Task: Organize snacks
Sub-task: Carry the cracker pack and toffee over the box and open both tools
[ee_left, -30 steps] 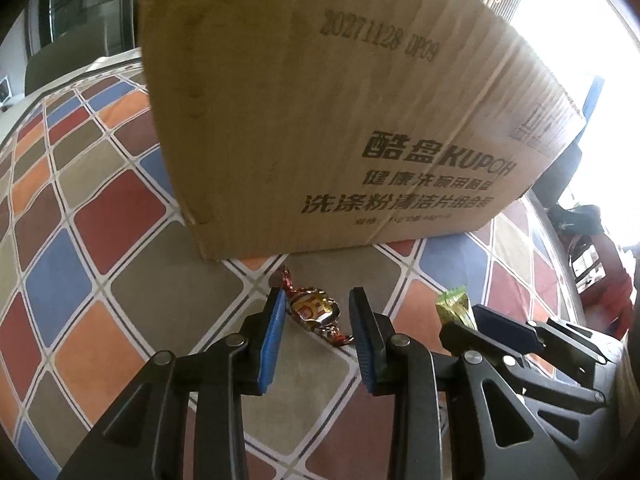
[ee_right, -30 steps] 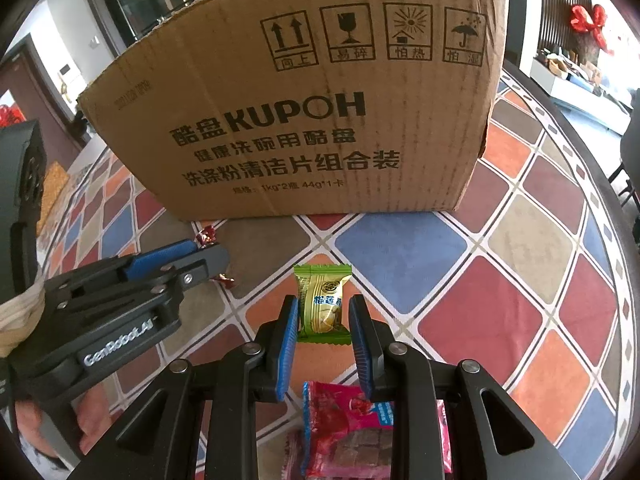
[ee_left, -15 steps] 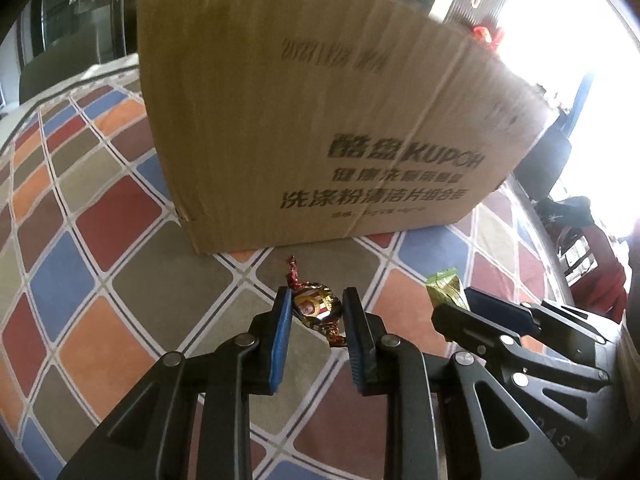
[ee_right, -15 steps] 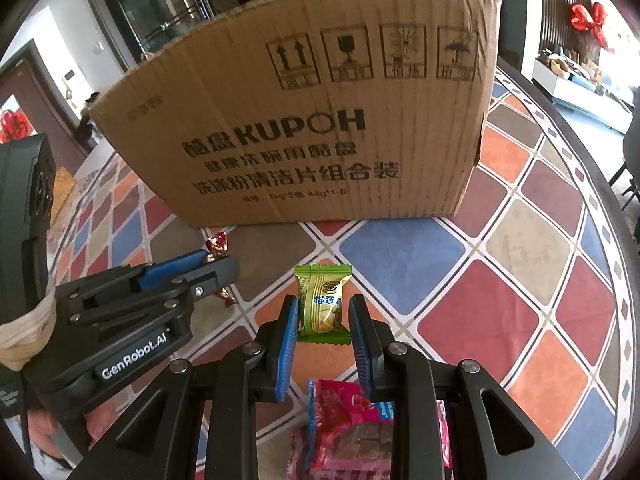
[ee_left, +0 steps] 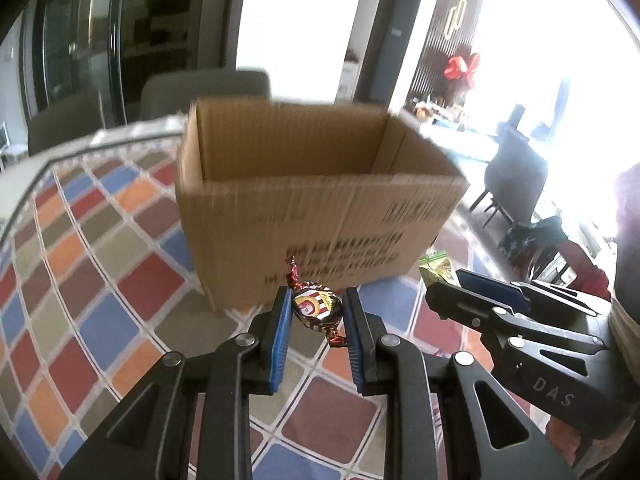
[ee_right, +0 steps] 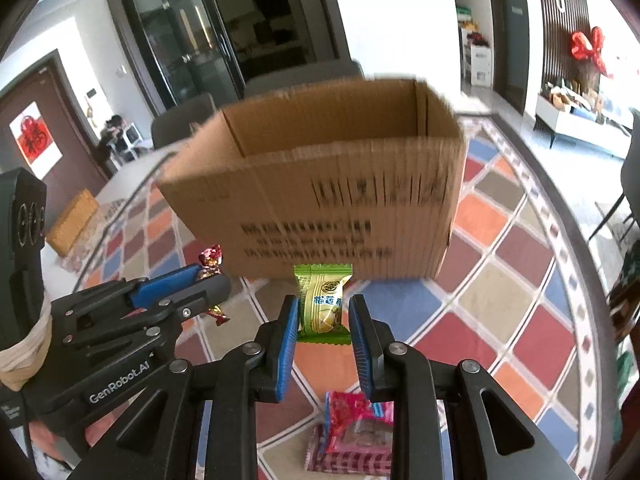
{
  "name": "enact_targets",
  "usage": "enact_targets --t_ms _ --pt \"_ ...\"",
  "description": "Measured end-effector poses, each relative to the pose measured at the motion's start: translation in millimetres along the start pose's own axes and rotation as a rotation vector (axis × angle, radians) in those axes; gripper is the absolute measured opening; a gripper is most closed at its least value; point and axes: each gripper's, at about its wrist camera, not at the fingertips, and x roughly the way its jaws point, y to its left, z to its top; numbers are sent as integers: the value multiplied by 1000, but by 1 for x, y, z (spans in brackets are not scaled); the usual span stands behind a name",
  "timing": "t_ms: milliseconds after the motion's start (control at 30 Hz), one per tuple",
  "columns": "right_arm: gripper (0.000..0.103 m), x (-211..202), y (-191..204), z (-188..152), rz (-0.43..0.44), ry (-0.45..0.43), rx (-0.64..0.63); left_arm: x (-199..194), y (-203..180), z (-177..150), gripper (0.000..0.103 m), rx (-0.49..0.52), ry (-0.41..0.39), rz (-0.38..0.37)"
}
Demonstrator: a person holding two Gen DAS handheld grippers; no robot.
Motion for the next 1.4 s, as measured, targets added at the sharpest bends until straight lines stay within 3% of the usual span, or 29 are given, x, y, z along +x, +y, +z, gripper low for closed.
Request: enact_targets --t_ms 233,500,1000,1400 --pt "27 -39 8 27 13 -106 -39 -35 -12 33 26 36 -109 5" --pt "27 -60 19 61 15 -191 -73 -46 -12 68 26 74 -167 33" --pt "27 -31 20 110 13 -165 -119 -9 7 111 26 74 -108 45" --pt "27 10 13 128 -13 -90 -126 24 22 123 29 59 -37 40"
